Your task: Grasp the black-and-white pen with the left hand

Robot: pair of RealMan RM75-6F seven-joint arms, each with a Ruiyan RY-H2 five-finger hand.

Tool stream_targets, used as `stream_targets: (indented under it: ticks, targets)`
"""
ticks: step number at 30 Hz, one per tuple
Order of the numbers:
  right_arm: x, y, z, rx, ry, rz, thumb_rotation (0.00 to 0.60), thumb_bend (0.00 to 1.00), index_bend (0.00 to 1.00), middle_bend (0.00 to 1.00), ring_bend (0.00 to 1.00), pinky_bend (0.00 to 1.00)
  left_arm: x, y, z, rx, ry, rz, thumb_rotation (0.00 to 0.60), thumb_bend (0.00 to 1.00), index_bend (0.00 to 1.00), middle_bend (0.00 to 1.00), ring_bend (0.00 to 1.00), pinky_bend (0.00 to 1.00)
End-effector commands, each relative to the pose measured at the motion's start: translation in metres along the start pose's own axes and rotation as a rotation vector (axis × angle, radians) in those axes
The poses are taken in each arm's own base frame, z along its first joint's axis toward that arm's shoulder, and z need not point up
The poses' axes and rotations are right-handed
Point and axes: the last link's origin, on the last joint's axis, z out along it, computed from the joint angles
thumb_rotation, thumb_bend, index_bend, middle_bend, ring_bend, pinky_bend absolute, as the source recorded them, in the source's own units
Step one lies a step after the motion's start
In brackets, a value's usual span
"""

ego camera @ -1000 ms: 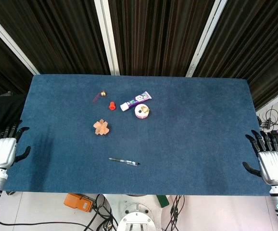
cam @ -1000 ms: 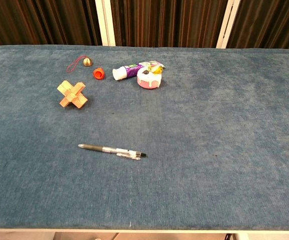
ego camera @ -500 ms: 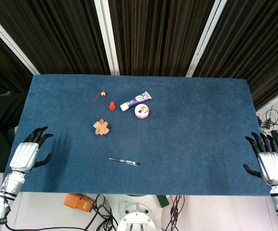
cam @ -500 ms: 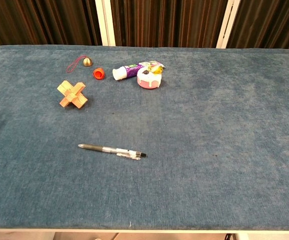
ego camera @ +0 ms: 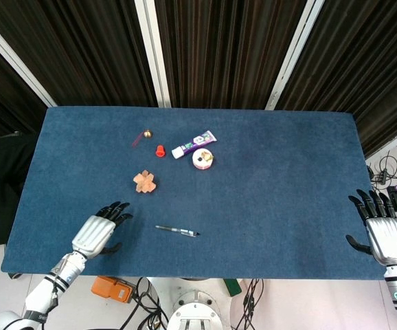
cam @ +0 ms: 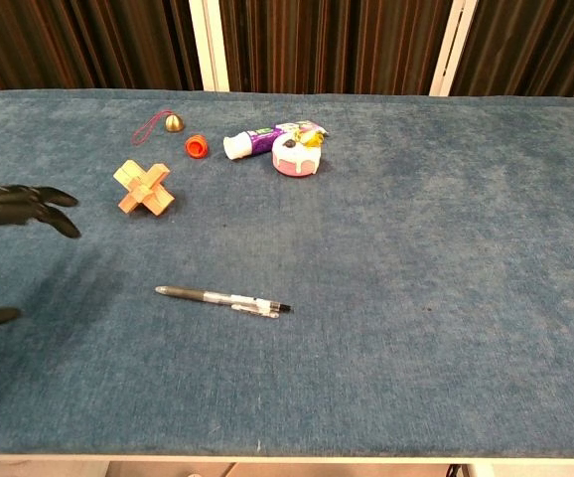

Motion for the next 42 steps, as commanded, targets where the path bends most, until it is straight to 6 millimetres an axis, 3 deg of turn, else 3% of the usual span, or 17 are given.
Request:
stream_targets:
  ticks: [1, 10, 19, 28, 42]
  targets:
    - [0.000, 0.000, 0.000, 0.000, 0.000, 0.000, 0.600, 0.36, 0.19, 0.12, 0.03, 0.05, -0.005, 0.014, 0.008, -0.025, -0.012, -0.007, 0.600, 0.24, 0.24, 0.05, 0.00, 0.18]
    - [-0.001, -0.001, 0.000, 0.007, -0.003, -0.004, 0.600, 0.36, 0.19, 0.12, 0.03, 0.05, -0.007, 0.045, 0.033, -0.056, 0.015, 0.028, 0.600, 0.24, 0.29, 0.06, 0.01, 0.18]
    - [-0.001, -0.001, 0.000, 0.013, -0.004, -0.007, 0.600, 0.36, 0.19, 0.12, 0.03, 0.05, -0.024, 0.065, 0.061, -0.049, -0.022, 0.074, 0.600, 0.25, 0.31, 0.06, 0.02, 0.18]
    - [-0.002, -0.002, 0.000, 0.016, -0.008, -0.013, 0.600, 0.36, 0.19, 0.12, 0.03, 0.05, -0.031, 0.088, 0.075, -0.091, -0.048, 0.104, 0.600, 0.27, 0.35, 0.07, 0.02, 0.18]
    - [-0.002, -0.002, 0.001, 0.016, -0.010, -0.012, 0.600, 0.36, 0.19, 0.12, 0.03, 0.05, -0.030, 0.102, 0.089, -0.108, -0.070, 0.103, 0.600, 0.28, 0.42, 0.07, 0.02, 0.18]
